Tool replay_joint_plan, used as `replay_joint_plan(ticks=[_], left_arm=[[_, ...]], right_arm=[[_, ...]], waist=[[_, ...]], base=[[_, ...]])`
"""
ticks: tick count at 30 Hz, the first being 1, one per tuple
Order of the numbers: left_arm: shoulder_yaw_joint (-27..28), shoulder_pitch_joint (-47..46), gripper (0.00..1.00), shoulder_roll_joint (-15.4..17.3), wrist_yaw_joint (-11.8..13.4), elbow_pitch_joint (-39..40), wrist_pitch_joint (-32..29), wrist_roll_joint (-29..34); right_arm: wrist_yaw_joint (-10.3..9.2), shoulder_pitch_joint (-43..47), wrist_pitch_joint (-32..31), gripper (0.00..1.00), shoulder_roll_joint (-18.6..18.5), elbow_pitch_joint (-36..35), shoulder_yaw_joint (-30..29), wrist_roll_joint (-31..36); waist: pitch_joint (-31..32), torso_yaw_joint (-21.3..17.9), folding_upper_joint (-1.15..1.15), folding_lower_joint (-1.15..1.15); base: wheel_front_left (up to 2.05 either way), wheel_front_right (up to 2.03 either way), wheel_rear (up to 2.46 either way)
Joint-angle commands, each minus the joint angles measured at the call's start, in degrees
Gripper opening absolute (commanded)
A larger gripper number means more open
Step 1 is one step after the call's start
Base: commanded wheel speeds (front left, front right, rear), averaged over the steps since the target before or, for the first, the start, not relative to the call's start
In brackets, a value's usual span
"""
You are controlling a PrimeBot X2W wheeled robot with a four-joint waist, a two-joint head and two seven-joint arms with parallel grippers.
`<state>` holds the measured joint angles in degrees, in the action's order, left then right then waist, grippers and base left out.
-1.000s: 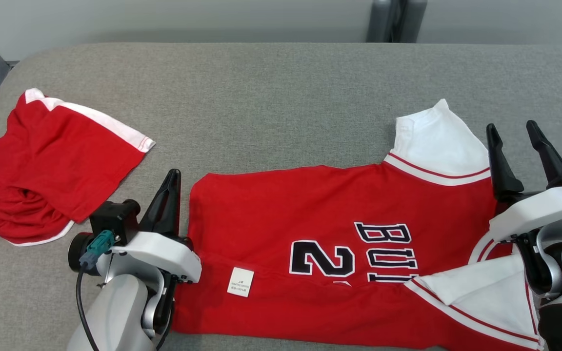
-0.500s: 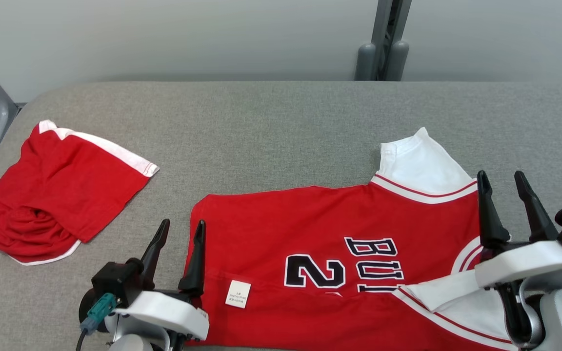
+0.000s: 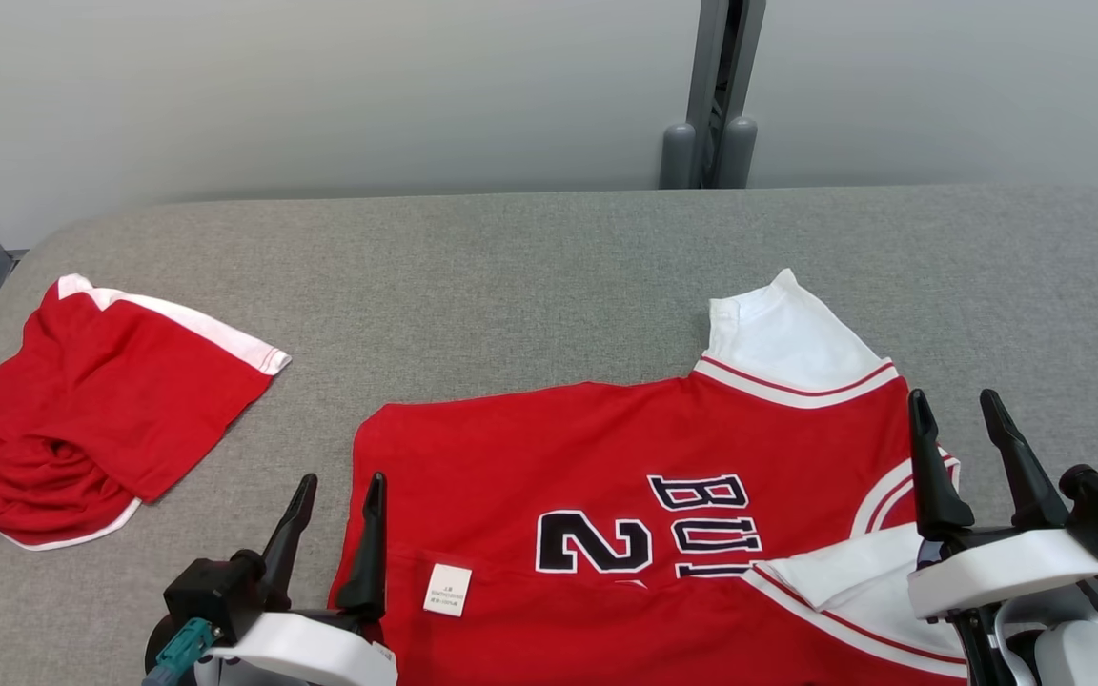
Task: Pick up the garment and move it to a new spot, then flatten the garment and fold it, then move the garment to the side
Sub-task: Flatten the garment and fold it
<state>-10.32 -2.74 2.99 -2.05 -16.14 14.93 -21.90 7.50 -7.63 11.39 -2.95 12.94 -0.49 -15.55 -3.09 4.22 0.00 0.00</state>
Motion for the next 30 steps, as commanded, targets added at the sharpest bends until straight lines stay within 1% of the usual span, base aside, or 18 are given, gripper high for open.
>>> replay_joint_plan(ticks=[1, 6, 12, 14, 17, 19, 22, 24, 26, 30], left_arm=[[0.24, 0.07, 1.00, 0.15, -0.32, -0.33, 0.26, 0.33], [0.48, -1.77, 1.00, 0.03, -0.01, -1.49, 0.26, 0.52], [-0.27, -6.52, 1.00, 0.28, 1.18, -8.12, -0.15, 1.48], [0.06, -9.13, 1.00, 0.92, 1.70, -10.34, -0.67, 1.78], [0.39, -13.68, 1.00, 1.77, 1.78, -13.77, -1.93, 1.80], [0.62, -18.19, 1.00, 3.41, 2.43, -17.24, -3.20, 2.77], [0.37, -21.85, 1.00, 4.67, 2.85, -20.95, -4.62, 3.61], [0.03, -23.64, 1.00, 5.33, 3.25, -23.39, -5.53, 4.05], [-0.39, -24.99, 1.00, 5.91, 3.10, -25.64, -6.50, 4.29], [-0.96, -26.51, 1.00, 6.17, 3.00, -29.03, -7.08, 4.61]], right_arm=[[-0.02, 0.32, -0.12, 1.00, -0.12, -0.43, 0.04, 0.06], [-0.02, -0.43, -0.67, 1.00, -0.08, -1.67, 0.40, 0.11], [-0.02, -1.64, -1.30, 1.00, -0.09, -3.29, 1.78, -0.05], [-0.02, -2.38, -1.55, 1.00, -0.09, -3.94, 2.05, 0.02], [-0.02, -3.35, -2.06, 1.00, -0.05, -4.64, 2.50, 0.63], [-0.02, -4.10, -2.48, 1.00, -0.09, -5.59, 3.26, 1.06], [-0.02, -4.76, -2.73, 1.00, -0.09, -6.31, 3.09, 1.24], [-0.02, -4.75, -2.81, 1.00, -0.08, -6.52, 2.95, 1.27], [-0.02, -4.83, -2.82, 1.00, -0.08, -6.64, 2.89, 1.34], [-0.02, -4.69, -2.69, 1.00, -0.08, -6.62, 2.64, 1.26]], waist=[[-0.10, -0.11, 0.00, 0.00], [-1.86, -0.82, 0.00, 0.00], [-5.75, -2.69, 0.00, 0.00], [-7.29, -3.43, 0.00, 0.00], [-9.77, -4.45, 0.00, 0.00], [-11.79, -5.35, 0.00, 0.00], [-13.25, -5.99, 0.00, 0.00], [-13.80, -6.38, 0.00, 0.00], [-14.17, -6.68, 0.00, 0.00], [-14.40, -7.03, 0.00, 0.00]], base=[[0.00, 0.00, 0.00], [0.00, 0.00, 0.00], [0.00, 0.00, 0.00], [0.00, 0.00, 0.00], [0.00, 0.00, 0.00], [0.00, 0.00, 0.00], [0.00, 0.00, 0.00], [0.00, 0.00, 0.00], [0.00, 0.00, 0.00], [0.00, 0.00, 0.00]])
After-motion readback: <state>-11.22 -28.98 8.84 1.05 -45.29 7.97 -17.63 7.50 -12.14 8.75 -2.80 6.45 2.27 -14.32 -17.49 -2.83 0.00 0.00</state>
